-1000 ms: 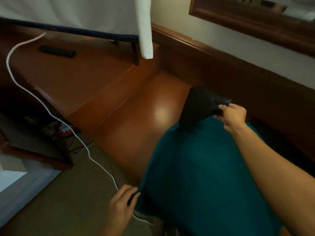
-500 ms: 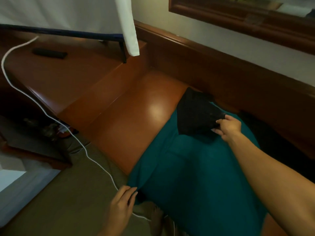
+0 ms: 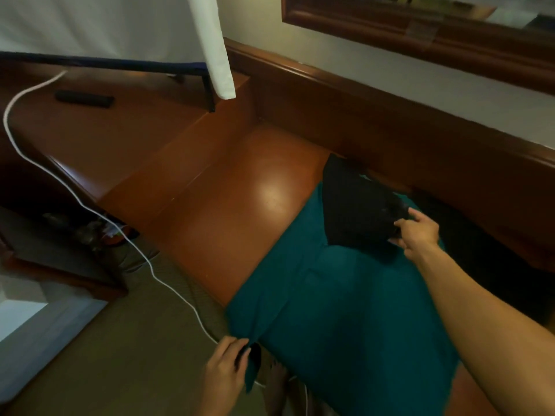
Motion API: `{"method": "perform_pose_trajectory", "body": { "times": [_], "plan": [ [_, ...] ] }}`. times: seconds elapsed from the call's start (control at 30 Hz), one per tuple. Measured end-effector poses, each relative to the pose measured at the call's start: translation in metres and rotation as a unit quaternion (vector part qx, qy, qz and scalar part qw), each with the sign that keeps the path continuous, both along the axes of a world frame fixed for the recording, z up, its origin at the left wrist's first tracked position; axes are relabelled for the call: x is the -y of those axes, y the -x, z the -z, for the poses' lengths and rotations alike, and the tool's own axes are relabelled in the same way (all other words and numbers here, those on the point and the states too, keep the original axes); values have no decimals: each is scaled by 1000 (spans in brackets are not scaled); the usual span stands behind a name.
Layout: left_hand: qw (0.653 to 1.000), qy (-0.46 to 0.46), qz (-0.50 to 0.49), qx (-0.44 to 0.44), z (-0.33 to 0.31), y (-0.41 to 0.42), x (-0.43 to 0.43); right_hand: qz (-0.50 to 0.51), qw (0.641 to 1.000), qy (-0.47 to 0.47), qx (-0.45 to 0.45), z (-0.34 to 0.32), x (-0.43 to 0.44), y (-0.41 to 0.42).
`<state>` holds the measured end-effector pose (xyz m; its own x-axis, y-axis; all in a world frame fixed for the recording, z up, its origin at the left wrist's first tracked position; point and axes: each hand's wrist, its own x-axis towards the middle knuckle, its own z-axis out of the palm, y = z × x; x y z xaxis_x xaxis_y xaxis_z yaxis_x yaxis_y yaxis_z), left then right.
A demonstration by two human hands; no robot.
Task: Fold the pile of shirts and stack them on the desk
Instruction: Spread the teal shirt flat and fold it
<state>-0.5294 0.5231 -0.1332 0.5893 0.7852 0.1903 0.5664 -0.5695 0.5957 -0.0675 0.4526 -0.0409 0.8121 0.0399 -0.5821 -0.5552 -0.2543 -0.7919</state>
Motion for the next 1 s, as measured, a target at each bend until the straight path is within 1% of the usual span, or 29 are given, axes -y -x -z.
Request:
{"method": "perform_pose_trajectory", "body": {
  "times": [0.07,0.17,0.27,0.3,0.37,0.43,0.47,0.5,0.53,0.6,0.63,0.67,0.73,0.77,0.83,0.87,0.93,1.0],
  "plan": [
    [1000,-3,3,1,-2,-3,5,-6,1000,4,2,3,0,-3],
    [1000,-9,9,5,-11,-5,15,-10,999,-25,18,-2,0,-13],
    [998,3,55,15,-11,-5,20,-26,998,-41,47,-7,3,-20],
    [997,15,75,14,-8,-4,20,-29,998,-25,49,-4,6,-22],
    [995,33,97,11,-3,-4,17,-37,997,56,41,5,12,-23],
    [996,13,92,2,-5,-6,6,-53,987,146,43,13,22,-19],
    [996,-8,87,-4,-9,-9,-2,-83,975,192,76,20,27,-17],
    [996,-30,87,-19,-15,-13,-11,-128,954,238,130,27,32,-15],
    [993,-47,93,-47,-23,-20,-20,-178,925,272,197,35,37,-11],
    [983,-60,121,-122,-34,-35,-37,-282,857,294,317,43,42,4],
    [976,-60,137,-159,-37,-41,-45,-339,826,295,342,45,43,11],
    [968,-55,150,-192,-37,-47,-50,-395,794,312,340,45,42,17],
    [961,-38,156,-227,-34,-55,-58,-473,744,371,293,48,43,24],
    [962,-34,150,-228,-35,-59,-61,-486,733,389,274,48,43,26],
    [961,-49,149,-227,-34,-66,-62,-470,743,396,265,49,44,27],
    [956,-70,163,-234,-34,-68,-61,-460,749,396,266,49,44,27],
    [939,-106,210,-252,-33,-72,-59,-463,749,399,255,48,46,26],
    [931,-105,229,-265,-32,-76,-59,-471,753,389,245,50,52,25]
  ]
}}
